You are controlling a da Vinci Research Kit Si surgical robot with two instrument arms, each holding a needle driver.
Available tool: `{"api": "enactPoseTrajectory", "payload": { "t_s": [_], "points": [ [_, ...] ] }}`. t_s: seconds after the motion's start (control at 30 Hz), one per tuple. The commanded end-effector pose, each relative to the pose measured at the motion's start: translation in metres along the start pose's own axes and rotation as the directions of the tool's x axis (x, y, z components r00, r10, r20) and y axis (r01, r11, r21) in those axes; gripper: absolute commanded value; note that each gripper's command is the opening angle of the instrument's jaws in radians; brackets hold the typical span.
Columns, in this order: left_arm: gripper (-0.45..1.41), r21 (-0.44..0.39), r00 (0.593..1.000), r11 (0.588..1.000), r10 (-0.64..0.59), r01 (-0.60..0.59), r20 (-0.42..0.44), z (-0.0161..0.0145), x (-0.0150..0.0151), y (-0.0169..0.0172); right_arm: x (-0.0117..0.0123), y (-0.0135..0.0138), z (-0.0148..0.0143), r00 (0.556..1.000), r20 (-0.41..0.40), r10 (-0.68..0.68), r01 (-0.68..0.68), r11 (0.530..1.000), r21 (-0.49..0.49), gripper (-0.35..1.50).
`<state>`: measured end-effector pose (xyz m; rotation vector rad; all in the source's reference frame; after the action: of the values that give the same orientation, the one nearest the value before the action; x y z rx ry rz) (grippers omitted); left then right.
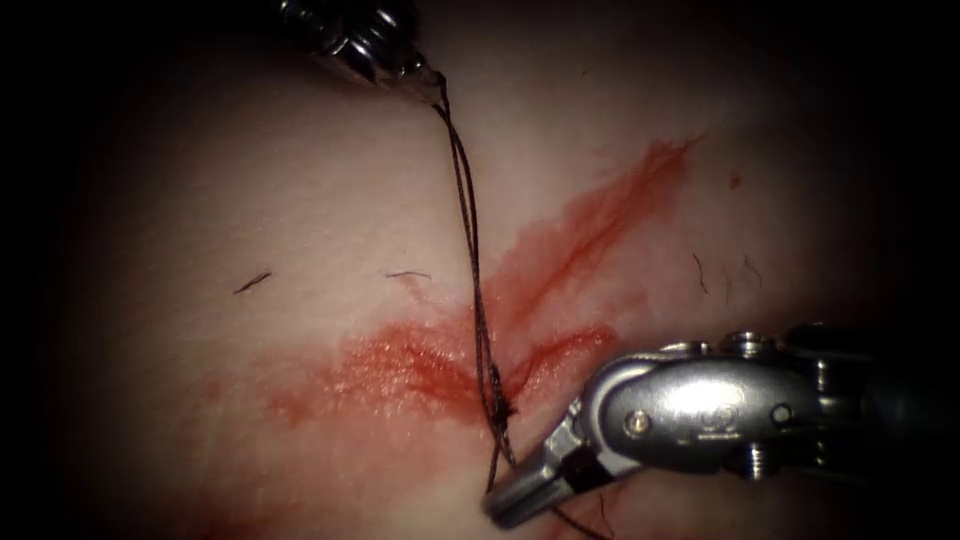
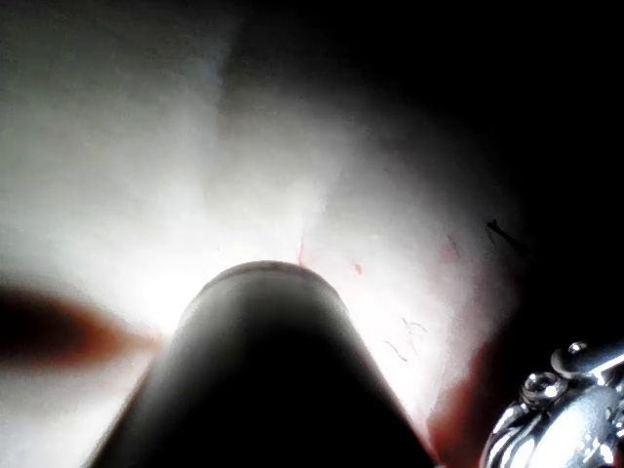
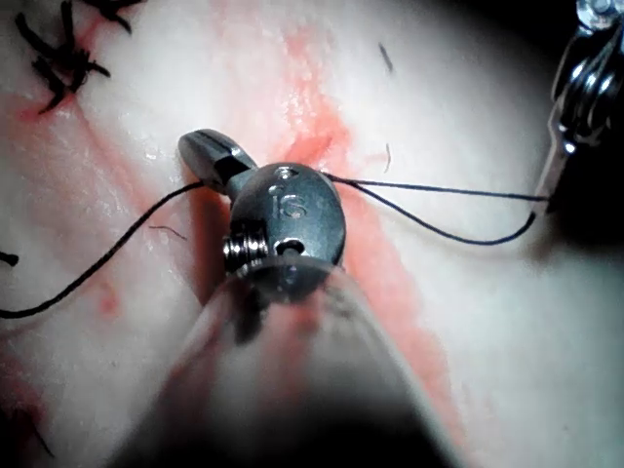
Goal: Wound Closure
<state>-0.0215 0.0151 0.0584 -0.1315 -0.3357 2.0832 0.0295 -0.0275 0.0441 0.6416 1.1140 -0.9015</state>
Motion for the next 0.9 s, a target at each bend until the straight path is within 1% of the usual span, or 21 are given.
{"api": "enactPoseTrajectory", "payload": {
  "t_s": [0.03, 0.1, 0.13, 0.27, 0.33, 0.5, 0.6, 0.67, 0.7, 0.77, 0.83, 0.9],
  "points": [
    [-0.45, 0.002, 1.0, 1.0, -0.001, 0.001, -0.009, 0.0004, 0.0007, 0.0001, 0.0001, 0.0007, 0.0003, 0.999, 0.018, -0.036, 0.036, 0.999, 0.021, -0.35],
    [-0.45, 0.007, 1.0, 1.0, 0.005, -0.005, -0.01, 0.0005, 0.0008, 0.0, 0.0001, 0.0005, 0.0002, 0.995, 0.054, -0.084, 0.081, 0.995, 0.056, -0.35],
    [-0.45, 0.011, 1.0, 1.0, 0.006, -0.006, -0.01, 0.0006, 0.0009, -0.0001, 0.0001, 0.0002, 0.0, 0.988, 0.089, -0.127, 0.12, 0.989, 0.088, -0.35],
    [-0.45, 0.018, 1.0, 1.0, 0.014, -0.014, -0.011, 0.0011, 0.0007, -0.0002, 0.0005, 0.0, -0.0008, 0.97, 0.125, -0.21, 0.193, 0.971, 0.14, -0.35],
    [-0.45, 0.02, 1.0, 1.0, 0.014, -0.014, -0.012, 0.0012, 0.0008, -0.0003, 0.0009, 0.0005, -0.0015, 0.949, 0.153, -0.276, 0.25, 0.953, 0.171, -0.35],
    [-0.45, 0.021, 1.0, 0.999, 0.026, -0.025, -0.013, 0.0013, 0.0008, -0.0003, 0.0027, 0.0011, -0.0032, 0.897, 0.213, -0.387, 0.348, 0.916, 0.2, -0.35],
    [-0.45, 0.021, 1.0, 0.999, 0.026, -0.026, -0.013, 0.0013, 0.0008, -0.0003, 0.0035, 0.0011, -0.0038, 0.877, 0.216, -0.429, 0.39, 0.899, 0.202, -0.35],
    [-0.45, 0.02, 1.0, 0.999, 0.026, -0.026, -0.013, 0.0012, 0.0007, -0.0003, 0.0033, 0.0008, -0.0041, 0.881, 0.19, -0.434, 0.415, 0.9, 0.129, -0.35],
    [-0.45, 0.022, 1.0, 0.999, 0.026, -0.026, -0.015, 0.0012, 0.0007, -0.0003, 0.0031, 0.0007, -0.0042, 0.892, 0.17, -0.419, 0.408, 0.908, 0.095, -0.35],
    [-0.45, 0.018, 1.0, 0.999, 0.03, -0.029, -0.007, 0.0012, 0.0004, -0.0001, 0.0028, 0.0004, -0.0047, 0.916, 0.154, -0.371, 0.372, 0.928, 0.019, -0.35],
    [-0.45, 0.013, 0.999, 0.999, 0.037, -0.037, 0.002, 0.001, 0.0001, 0.0003, 0.0026, 0.0002, -0.0054, 0.923, 0.157, -0.352, 0.361, 0.932, -0.038, -0.35],
    [-0.45, 0.007, 0.999, 0.999, 0.035, -0.035, 0.006, 0.0007, -0.0002, 0.0009, 0.0023, 0.0003, -0.0061, 0.938, 0.13, -0.322, 0.337, 0.935, -0.114, -0.35]
  ]
}}
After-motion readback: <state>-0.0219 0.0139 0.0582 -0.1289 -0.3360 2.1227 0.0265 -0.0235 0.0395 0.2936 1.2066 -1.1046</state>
